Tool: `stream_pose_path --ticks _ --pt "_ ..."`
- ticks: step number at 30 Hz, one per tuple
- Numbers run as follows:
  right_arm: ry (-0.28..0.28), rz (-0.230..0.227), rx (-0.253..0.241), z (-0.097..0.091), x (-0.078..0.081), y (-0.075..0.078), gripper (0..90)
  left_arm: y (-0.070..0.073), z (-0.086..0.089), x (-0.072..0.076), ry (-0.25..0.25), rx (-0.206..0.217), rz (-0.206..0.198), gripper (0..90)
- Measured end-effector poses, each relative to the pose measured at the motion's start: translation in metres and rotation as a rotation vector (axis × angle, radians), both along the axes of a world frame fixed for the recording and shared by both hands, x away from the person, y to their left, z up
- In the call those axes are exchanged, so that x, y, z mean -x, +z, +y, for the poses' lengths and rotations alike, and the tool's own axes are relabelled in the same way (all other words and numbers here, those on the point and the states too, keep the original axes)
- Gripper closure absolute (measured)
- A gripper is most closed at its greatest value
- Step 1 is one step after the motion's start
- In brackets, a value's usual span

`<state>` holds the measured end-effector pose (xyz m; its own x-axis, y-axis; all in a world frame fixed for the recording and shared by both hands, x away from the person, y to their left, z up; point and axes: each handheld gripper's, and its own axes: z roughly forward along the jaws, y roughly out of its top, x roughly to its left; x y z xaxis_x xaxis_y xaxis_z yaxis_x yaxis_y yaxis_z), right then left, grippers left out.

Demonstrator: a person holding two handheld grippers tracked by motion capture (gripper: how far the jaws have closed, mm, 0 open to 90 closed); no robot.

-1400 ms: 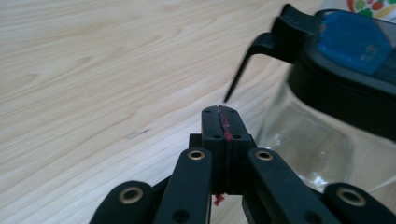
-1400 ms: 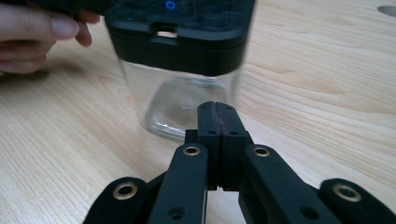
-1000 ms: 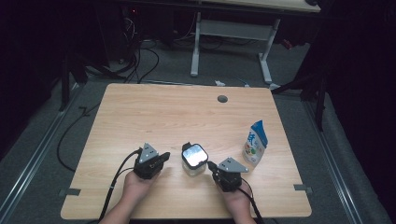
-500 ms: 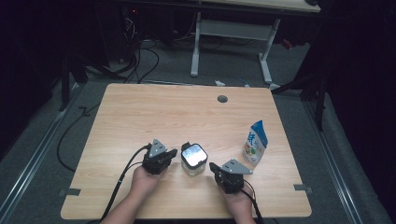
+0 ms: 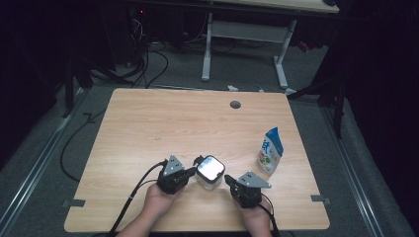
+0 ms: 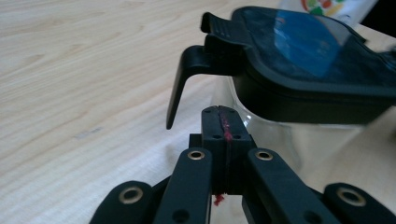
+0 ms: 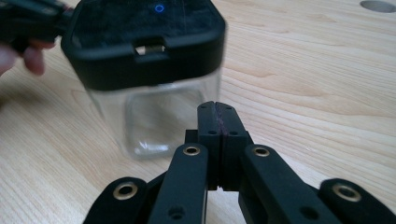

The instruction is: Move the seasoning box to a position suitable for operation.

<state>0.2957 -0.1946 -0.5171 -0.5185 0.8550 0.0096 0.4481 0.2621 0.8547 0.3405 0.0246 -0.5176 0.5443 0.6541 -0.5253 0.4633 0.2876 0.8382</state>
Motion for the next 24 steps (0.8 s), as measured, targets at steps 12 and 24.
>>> stream_pose_path --ticks 12,24 --pt "-0.034 0.000 0.008 -0.007 -0.006 -0.002 89.2 0.023 0.024 -0.001 0.090 0.027 -0.055 89.9" --pt "-0.043 0.011 -0.049 -0.023 -0.003 -0.002 88.8 0.046 -0.001 -0.013 0.086 0.044 -0.123 90.0"
